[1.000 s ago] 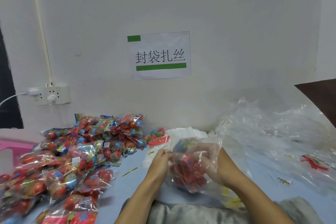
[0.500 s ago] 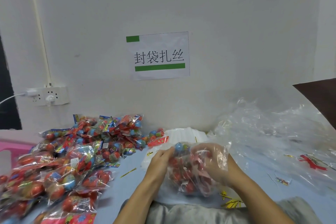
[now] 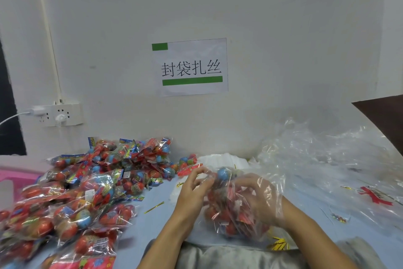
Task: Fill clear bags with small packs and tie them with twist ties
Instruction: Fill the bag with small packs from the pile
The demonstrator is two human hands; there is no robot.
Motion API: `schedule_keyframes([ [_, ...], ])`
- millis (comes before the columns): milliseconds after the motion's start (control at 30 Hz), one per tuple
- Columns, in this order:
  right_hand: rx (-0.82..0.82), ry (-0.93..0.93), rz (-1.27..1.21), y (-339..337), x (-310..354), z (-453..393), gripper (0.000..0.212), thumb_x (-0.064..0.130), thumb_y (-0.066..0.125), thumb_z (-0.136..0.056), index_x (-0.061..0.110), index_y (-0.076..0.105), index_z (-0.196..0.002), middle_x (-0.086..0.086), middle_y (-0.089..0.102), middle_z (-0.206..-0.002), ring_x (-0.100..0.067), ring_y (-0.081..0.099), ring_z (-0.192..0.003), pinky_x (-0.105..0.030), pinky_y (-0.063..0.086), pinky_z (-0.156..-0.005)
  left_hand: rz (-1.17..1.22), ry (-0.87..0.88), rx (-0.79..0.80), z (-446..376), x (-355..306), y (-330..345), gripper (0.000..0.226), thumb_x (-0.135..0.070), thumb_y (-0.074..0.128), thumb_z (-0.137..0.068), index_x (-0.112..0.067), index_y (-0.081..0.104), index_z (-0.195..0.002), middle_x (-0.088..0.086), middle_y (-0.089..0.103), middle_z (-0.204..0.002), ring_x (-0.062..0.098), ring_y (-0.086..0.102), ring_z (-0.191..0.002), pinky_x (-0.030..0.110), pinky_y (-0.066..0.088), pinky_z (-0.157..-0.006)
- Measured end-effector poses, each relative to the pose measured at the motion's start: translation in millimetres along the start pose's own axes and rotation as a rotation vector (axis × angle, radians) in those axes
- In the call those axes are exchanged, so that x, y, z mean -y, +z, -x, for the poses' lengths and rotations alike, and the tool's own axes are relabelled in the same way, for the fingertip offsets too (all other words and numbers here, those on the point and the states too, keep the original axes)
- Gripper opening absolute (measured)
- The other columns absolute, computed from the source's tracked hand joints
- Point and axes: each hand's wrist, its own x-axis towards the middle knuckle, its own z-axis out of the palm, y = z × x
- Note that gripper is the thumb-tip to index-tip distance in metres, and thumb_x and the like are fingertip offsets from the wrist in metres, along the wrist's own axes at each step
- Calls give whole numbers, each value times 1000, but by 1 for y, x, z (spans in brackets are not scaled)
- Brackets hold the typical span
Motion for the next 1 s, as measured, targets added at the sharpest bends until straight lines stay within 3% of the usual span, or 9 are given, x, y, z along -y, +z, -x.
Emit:
schedule_keyframes([
  [67,-1,29,40,5,-3,-3,28,-3,55,-98,12,73,-114,-5,69,-121,-16,63,-116,-10,45,-92,7,19,4,-1,1,-1,16,-25,65,-94,-38,65,-103,9,68,-112,16,71,-93,24,53,-68],
  [200,58,-51,23,-1,4,1,34,-3,59,-89,23,76,-102,29,68,-92,14,63,-101,4,39,-80,9,57,-15,-1,0,-2,21,-12,59,-94,-32,63,-96,1,72,-97,12,71,-80,20,51,-62],
  [367,228,46,14,4,3,-5,36,-10,57,-91,11,77,-112,8,73,-108,7,67,-97,-9,47,-87,2,53,-8,-2,0,-2,15,-8,56,-93,-22,59,-92,-5,70,-79,9,67,-68,24,50,-62],
  [467,155,60,27,7,4,-2,27,14,67,-95,35,79,-107,10,75,-102,-4,69,-96,-18,52,-91,-9,29,-89,-4,2,0,7,-9,58,-93,-15,57,-96,0,68,-77,8,62,-57,21,47,-51],
  [567,-2,97,50,7,4,0,15,51,71,-83,66,69,-82,17,76,-90,1,71,-83,-13,53,-73,-59,5,-154,-7,6,0,5,-12,56,-95,-17,57,-94,1,65,-76,10,54,-54,23,44,-54],
  [733,-150,179,-67,9,-10,-5,24,54,66,-66,45,64,-88,15,63,-104,-6,60,-101,-2,36,-83,-135,-20,-229,-11,11,-4,16,-9,46,-97,-22,55,-94,-1,55,-67,10,42,-50,19,38,-49],
  [867,-252,108,-14,25,-3,-5,36,36,38,-86,36,61,-113,2,53,-124,-3,44,-114,-21,22,-109,-130,-19,-215,-12,10,-3,15,-12,46,-99,-22,56,-94,1,55,-74,11,44,-57,17,40,-52],
  [933,-253,15,-15,26,-2,-2,53,47,26,-97,21,63,-124,-8,59,-124,-10,49,-115,-37,28,-114,-111,-15,-182,-10,8,-2,19,-10,44,-99,-22,56,-89,3,60,-81,16,51,-69,24,43,-60],
  [1000,-141,-15,3,18,-4,3,52,65,32,-95,34,63,-121,-5,61,-125,-16,55,-118,-38,41,-107,-113,8,-147,-8,6,-1,24,-8,45,-100,-23,56,-85,2,64,-86,18,56,-75,25,42,-62],
])
